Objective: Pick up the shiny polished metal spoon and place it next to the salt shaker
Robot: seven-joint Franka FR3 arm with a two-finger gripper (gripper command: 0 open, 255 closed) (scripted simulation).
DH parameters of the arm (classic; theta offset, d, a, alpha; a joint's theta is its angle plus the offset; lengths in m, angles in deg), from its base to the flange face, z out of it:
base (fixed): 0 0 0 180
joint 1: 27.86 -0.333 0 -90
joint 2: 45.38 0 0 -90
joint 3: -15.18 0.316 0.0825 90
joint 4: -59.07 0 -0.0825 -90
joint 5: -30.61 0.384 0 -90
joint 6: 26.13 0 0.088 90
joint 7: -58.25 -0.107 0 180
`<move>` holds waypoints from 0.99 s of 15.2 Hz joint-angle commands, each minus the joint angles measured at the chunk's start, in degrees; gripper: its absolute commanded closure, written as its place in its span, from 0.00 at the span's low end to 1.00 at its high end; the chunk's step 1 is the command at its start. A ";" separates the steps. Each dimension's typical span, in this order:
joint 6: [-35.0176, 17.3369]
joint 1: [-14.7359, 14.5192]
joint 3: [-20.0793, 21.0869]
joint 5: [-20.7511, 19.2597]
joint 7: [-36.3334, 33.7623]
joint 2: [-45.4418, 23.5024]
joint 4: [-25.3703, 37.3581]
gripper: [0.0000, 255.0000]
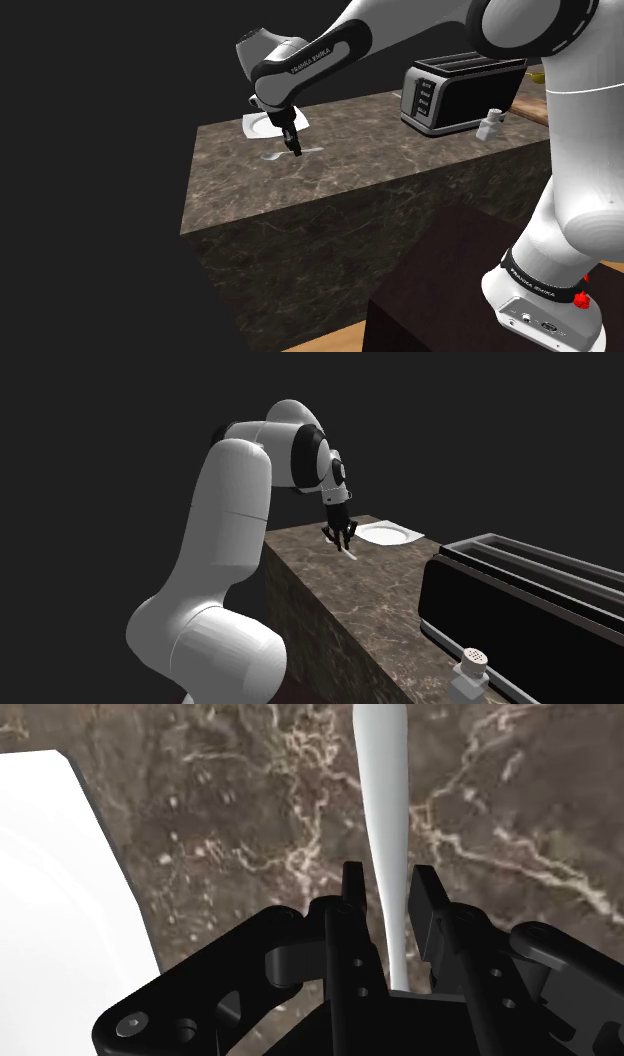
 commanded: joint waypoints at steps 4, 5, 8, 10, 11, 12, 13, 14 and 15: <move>1.27 -0.02 0.05 0.16 0.32 0.46 0.85 1.00; 1.92 -0.03 0.07 0.23 0.48 0.65 1.33 1.00; 3.90 -0.08 0.14 0.44 0.97 1.20 2.82 1.00; 5.25 -0.12 0.17 0.56 1.29 1.51 3.90 1.00; 5.93 -0.15 0.19 0.61 1.45 1.64 4.47 1.00; 6.62 -0.17 0.21 0.67 1.61 1.76 5.05 1.00; 7.31 -0.20 0.22 0.71 1.77 1.87 5.65 1.00; 8.01 -0.23 0.23 0.76 1.93 1.97 6.27 1.00; 8.71 -0.26 0.25 0.80 2.08 2.05 6.91 1.00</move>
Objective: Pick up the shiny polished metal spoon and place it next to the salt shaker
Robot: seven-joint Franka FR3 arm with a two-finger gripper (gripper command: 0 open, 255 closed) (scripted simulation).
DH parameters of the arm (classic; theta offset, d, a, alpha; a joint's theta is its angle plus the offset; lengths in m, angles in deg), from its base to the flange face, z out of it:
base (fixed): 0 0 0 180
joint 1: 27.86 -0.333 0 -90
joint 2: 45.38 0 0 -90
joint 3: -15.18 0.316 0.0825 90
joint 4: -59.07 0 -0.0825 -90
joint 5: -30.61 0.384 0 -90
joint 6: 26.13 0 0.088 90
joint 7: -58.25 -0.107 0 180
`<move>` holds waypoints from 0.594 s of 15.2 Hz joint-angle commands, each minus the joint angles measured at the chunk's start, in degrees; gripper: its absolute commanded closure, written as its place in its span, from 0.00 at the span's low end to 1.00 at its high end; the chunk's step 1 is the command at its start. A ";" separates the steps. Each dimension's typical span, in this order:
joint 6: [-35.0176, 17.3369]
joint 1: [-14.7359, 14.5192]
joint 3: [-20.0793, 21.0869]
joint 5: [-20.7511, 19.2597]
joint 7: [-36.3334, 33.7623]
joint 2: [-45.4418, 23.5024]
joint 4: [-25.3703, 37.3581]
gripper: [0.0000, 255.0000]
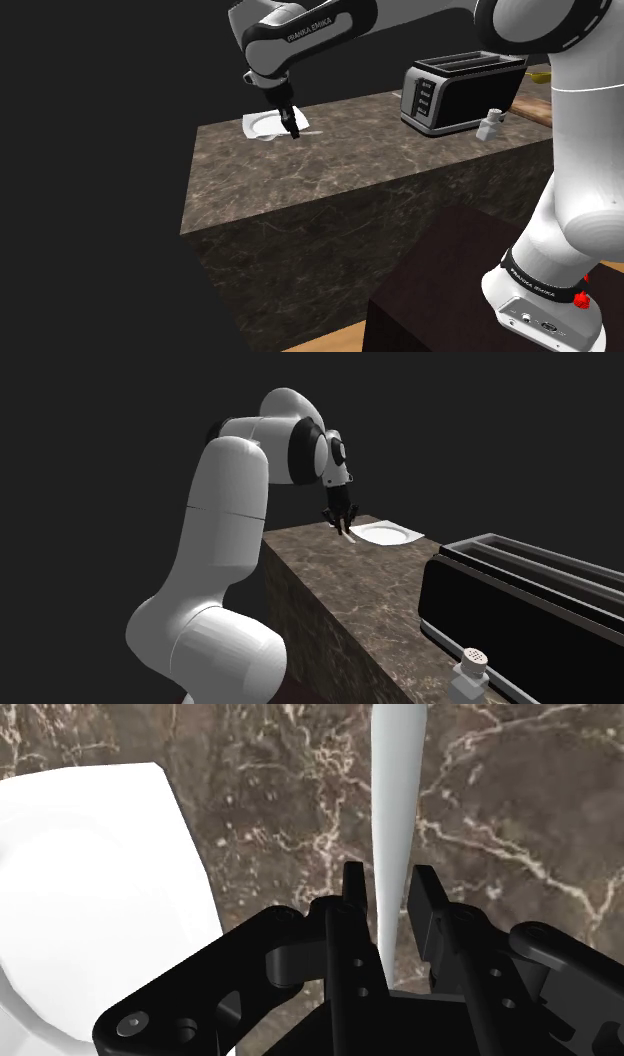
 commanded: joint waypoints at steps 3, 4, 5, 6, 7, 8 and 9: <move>2.89 -0.13 0.05 0.17 0.64 0.37 2.58 1.00; 3.63 -0.17 0.05 0.19 0.80 0.39 3.30 1.00; 4.36 -0.21 0.06 0.22 0.96 0.41 4.04 1.00; 5.11 -0.25 0.07 0.24 1.12 0.40 4.81 1.00; 5.87 -0.30 0.07 0.26 1.28 0.39 5.60 1.00; 6.63 -0.35 0.08 0.27 1.44 0.35 6.42 1.00; 7.40 -0.40 0.08 0.28 1.60 0.30 7.26 1.00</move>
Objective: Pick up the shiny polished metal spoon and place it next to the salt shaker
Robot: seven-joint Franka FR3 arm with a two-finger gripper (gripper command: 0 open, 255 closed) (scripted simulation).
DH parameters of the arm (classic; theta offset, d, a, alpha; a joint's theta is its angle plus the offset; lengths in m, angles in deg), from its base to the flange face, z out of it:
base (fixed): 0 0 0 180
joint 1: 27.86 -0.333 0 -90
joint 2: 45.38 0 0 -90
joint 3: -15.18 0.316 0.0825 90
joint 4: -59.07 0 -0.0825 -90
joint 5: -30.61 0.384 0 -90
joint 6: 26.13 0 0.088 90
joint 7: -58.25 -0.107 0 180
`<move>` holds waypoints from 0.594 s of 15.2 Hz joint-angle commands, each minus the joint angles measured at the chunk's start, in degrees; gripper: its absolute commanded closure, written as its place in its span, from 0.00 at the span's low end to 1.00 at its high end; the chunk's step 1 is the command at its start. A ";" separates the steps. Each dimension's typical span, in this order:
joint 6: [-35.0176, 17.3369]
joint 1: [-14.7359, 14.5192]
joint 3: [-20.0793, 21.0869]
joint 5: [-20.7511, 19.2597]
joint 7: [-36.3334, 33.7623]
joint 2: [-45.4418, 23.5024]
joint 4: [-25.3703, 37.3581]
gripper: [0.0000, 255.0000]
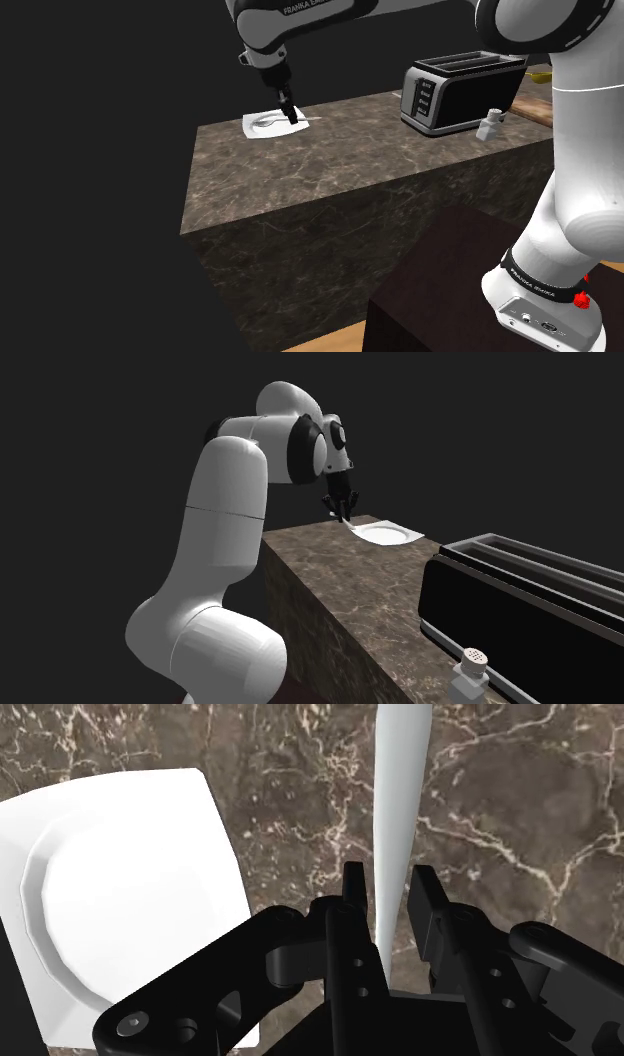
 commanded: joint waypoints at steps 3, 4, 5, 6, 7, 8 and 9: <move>3.16 -0.17 -0.01 0.02 0.74 -0.21 3.43 1.00; 3.97 -0.23 -0.02 0.01 0.91 -0.34 4.39 1.00; 4.80 -0.30 -0.02 -0.01 1.08 -0.49 5.38 1.00; 5.64 -0.38 -0.02 -0.03 1.25 -0.66 6.40 1.00; 6.49 -0.45 -0.03 -0.05 1.43 -0.85 7.46 1.00; 7.35 -0.54 -0.04 -0.09 1.60 -1.06 8.57 1.00; 8.24 -0.63 -0.05 -0.12 1.79 -1.31 9.71 1.00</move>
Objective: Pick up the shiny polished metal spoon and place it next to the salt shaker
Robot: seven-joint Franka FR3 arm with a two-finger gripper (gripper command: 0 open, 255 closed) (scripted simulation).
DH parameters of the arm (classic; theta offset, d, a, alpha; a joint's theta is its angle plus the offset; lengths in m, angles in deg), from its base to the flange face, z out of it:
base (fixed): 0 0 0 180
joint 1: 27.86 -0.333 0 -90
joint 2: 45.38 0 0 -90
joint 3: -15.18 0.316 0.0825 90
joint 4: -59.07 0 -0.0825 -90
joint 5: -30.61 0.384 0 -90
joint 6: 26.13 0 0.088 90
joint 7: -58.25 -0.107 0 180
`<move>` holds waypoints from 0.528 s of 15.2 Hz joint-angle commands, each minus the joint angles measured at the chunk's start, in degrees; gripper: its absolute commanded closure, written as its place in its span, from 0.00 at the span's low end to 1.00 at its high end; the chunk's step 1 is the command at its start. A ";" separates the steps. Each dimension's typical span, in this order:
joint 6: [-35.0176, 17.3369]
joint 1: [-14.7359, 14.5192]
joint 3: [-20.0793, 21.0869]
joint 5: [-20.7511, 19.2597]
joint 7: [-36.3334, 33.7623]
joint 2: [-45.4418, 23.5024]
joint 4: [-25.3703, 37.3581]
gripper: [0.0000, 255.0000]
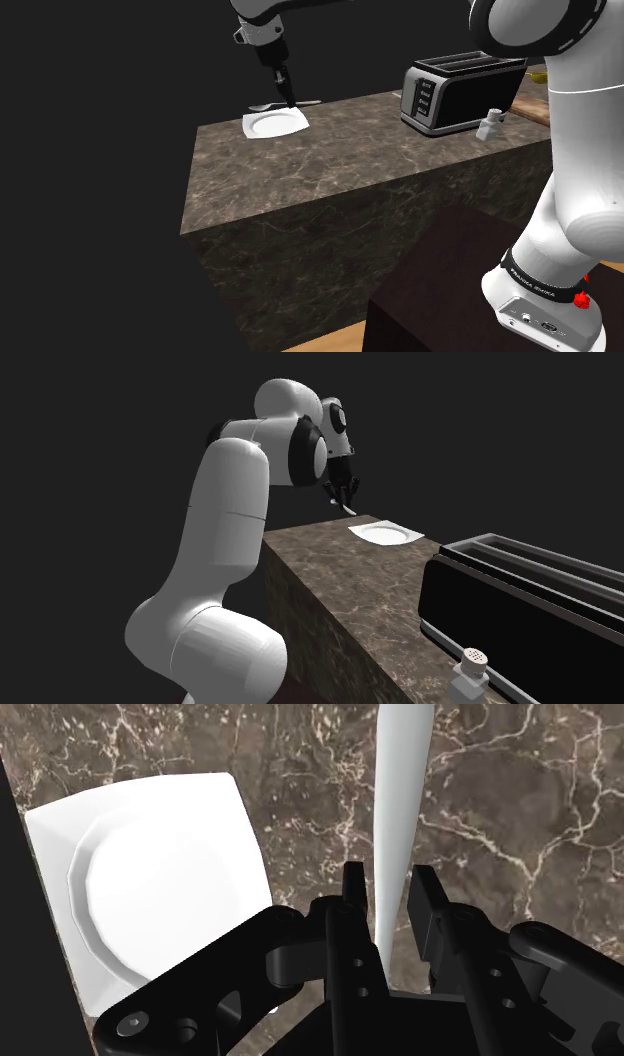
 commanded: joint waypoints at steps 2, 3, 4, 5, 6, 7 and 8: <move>-0.68 0.69 -0.03 0.33 0.41 3.07 -3.65 1.00; -2.15 1.40 -0.10 0.64 0.70 5.96 -7.89 1.00; -3.47 2.05 -0.21 0.93 1.06 8.69 -11.80 1.00; -4.64 2.64 -0.37 1.21 1.48 11.29 -15.42 1.00; -5.71 3.19 -0.57 1.46 1.95 13.78 -18.82 1.00; -6.67 3.69 -0.82 1.69 2.46 16.19 -22.03 1.00; -7.55 4.16 -1.09 1.90 3.01 18.52 -25.07 1.00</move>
